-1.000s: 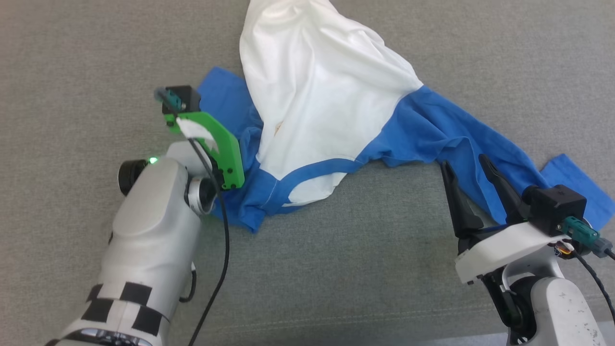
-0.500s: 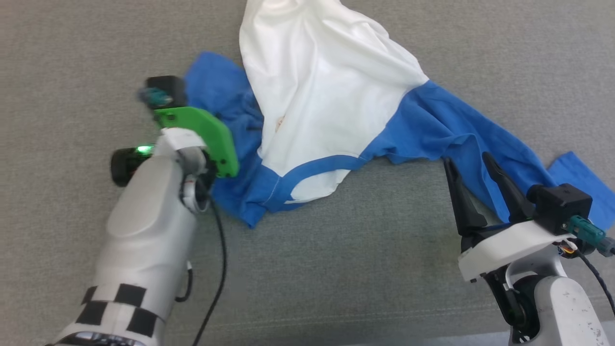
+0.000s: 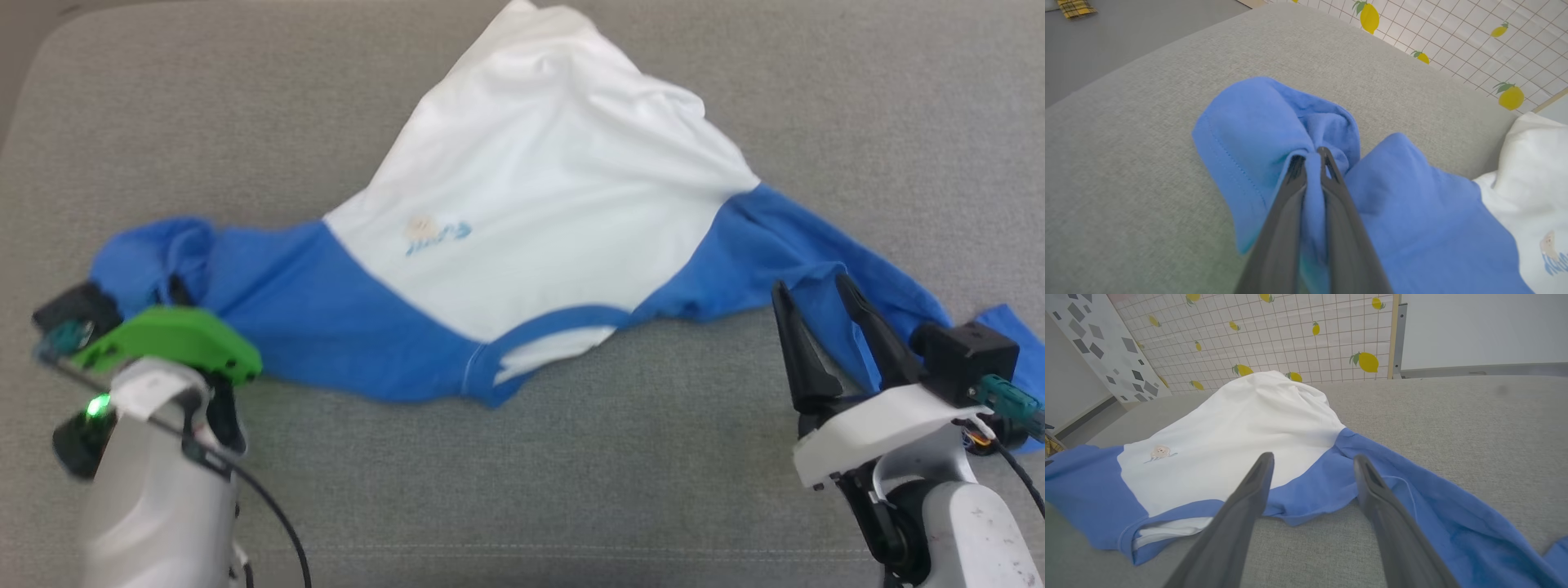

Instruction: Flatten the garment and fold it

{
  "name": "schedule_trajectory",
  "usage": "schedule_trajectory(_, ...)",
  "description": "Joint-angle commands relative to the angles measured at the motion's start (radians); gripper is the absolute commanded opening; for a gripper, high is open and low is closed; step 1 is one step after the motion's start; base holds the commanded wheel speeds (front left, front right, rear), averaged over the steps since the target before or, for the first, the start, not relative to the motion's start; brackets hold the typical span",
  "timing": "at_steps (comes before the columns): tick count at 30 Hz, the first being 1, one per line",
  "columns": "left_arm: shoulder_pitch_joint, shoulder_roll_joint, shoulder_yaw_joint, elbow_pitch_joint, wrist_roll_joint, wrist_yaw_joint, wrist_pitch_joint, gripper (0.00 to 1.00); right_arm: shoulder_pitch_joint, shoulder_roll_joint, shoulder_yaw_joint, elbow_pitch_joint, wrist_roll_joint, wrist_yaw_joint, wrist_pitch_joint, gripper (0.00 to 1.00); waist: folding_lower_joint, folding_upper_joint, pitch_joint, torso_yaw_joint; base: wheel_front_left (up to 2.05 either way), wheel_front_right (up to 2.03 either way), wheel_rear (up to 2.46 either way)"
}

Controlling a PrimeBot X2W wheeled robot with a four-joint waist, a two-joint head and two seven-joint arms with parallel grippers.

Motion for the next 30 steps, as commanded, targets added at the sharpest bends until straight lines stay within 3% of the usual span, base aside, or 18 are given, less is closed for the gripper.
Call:
schedule_trajectory(1, 0.039, 0.009, 0.018, -0.014, -0.009, 0.014, -0.025, 0.0, 0.017, 0.001, -0.012, 0.001, -0.004, -0.002, 0.011, 1.0, 0.0, 0.0, -0.023, 0.017, 0.0, 0.0, 0.0)
schedule_trajectory(2, 0.059, 0.004, 0.031, -0.024, -0.019, 0.016, -0.039, 0.0, 0.022, 0.001, -0.021, 0.005, -0.006, -0.002, 0.017, 1.0, 0.0, 0.0, -0.029, 0.019, 0.0, 0.0, 0.0)
schedule_trajectory(3, 0.084, 0.002, 0.04, -0.041, -0.025, 0.011, -0.058, 1.0, 0.028, 0.001, -0.031, 0.009, -0.01, -0.002, 0.026, 1.0, 0.0, 0.0, -0.034, 0.02, 0.0, 0.0, 0.0)
schedule_trajectory(10, 0.217, -0.036, 0.086, -0.2, -0.028, -0.058, -0.127, 1.0, 0.047, 0.001, -0.131, 0.021, -0.049, -0.002, 0.076, 1.0, 0.0, 0.0, -0.051, 0.026, 0.0, 0.0, 0.0)
schedule_trajectory(15, 0.3, -0.103, 0.113, -0.396, 0.081, -0.107, -0.131, 1.0, 0.006, 0.001, -0.253, 0.046, -0.156, -0.002, 0.133, 1.0, 0.0, 0.0, -0.038, 0.045, 0.0, 0.0, 0.0)
schedule_trajectory(21, 0.349, -0.157, 0.107, -0.524, 0.173, -0.156, -0.131, 1.0, -0.06, 0.001, -0.352, 0.121, -0.276, -0.002, 0.248, 1.0, 0.0, 0.0, -0.007, 0.071, 0.0, 0.0, 0.0)
schedule_trajectory(30, 0.337, -0.165, 0.046, -0.598, 0.183, -0.157, -0.131, 1.0, -0.152, -0.066, -0.406, 0.25, -0.347, -0.002, 0.454, 0.98, 0.0, 0.0, 0.044, 0.096, 0.0, 0.0, 0.0)
